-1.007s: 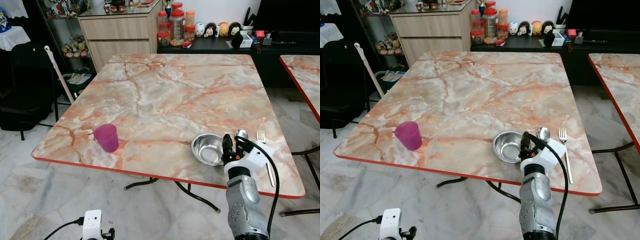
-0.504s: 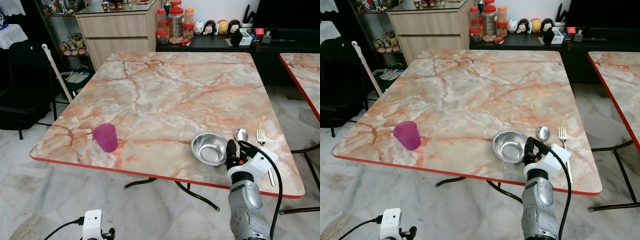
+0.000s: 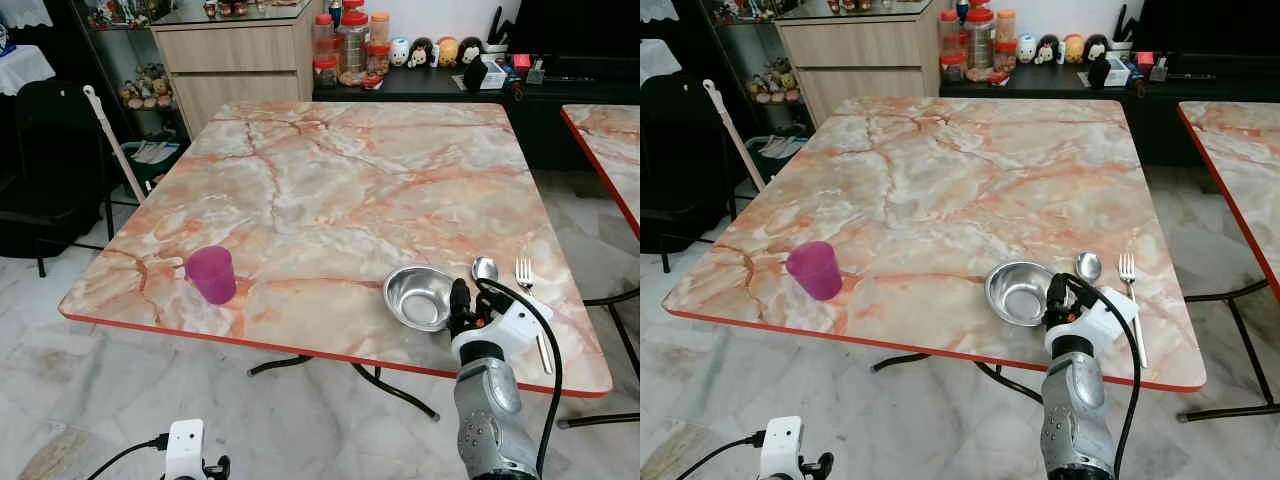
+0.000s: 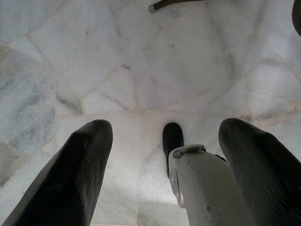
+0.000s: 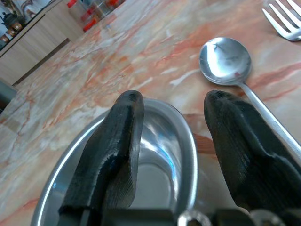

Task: Setting the table

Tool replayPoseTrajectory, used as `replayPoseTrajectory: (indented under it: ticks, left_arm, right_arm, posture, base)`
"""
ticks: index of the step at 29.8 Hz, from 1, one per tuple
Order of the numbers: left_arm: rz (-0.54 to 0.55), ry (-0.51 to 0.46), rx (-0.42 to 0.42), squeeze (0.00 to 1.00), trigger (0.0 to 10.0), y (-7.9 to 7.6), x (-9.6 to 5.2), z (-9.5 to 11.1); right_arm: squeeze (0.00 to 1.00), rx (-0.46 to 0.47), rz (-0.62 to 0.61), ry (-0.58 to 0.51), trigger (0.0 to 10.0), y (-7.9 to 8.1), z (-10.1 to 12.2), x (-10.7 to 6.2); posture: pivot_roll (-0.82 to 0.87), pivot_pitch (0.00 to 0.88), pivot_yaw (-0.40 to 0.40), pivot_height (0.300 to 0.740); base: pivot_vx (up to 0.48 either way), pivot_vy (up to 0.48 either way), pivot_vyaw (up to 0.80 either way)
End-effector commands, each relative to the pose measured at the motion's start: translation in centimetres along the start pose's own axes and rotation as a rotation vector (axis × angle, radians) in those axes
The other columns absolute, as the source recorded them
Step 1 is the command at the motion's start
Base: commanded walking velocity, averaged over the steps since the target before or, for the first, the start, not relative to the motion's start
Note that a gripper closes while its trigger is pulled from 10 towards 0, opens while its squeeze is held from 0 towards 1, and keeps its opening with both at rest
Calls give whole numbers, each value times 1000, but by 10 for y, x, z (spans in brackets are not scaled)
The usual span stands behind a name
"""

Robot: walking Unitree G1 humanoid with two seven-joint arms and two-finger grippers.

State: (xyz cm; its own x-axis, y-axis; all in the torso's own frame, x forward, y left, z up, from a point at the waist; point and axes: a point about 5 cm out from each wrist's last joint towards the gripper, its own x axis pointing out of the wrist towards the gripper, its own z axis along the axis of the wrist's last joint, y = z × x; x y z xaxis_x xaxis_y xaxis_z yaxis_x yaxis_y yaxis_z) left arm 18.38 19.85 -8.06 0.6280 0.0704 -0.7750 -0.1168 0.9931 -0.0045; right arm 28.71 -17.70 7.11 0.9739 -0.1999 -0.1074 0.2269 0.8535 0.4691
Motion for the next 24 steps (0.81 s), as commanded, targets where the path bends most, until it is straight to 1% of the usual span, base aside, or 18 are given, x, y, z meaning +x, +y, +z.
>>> replayPoseTrajectory:
  ticks: [1, 20, 24]
  left_arm:
    - [16, -5, 0, 0, 10000, 6, 0, 1]
    - [11, 3, 5, 0, 10000, 5, -1, 0]
    - [13, 10, 10, 0, 10000, 4, -1, -1]
  right_arm:
    - [0, 25, -12, 27, 10000, 2, -6, -1]
    - [0, 36, -41, 59, 10000, 0, -11, 0]
    - [0, 31, -41, 101, 10000, 0, -16, 2]
  posture:
    - [27, 28, 61, 740]
    - [29, 29, 57, 740]
    - [33, 29, 55, 740]
  base:
    - [0, 0, 0]
    - [0, 0, 0]
    - [0, 0, 0]
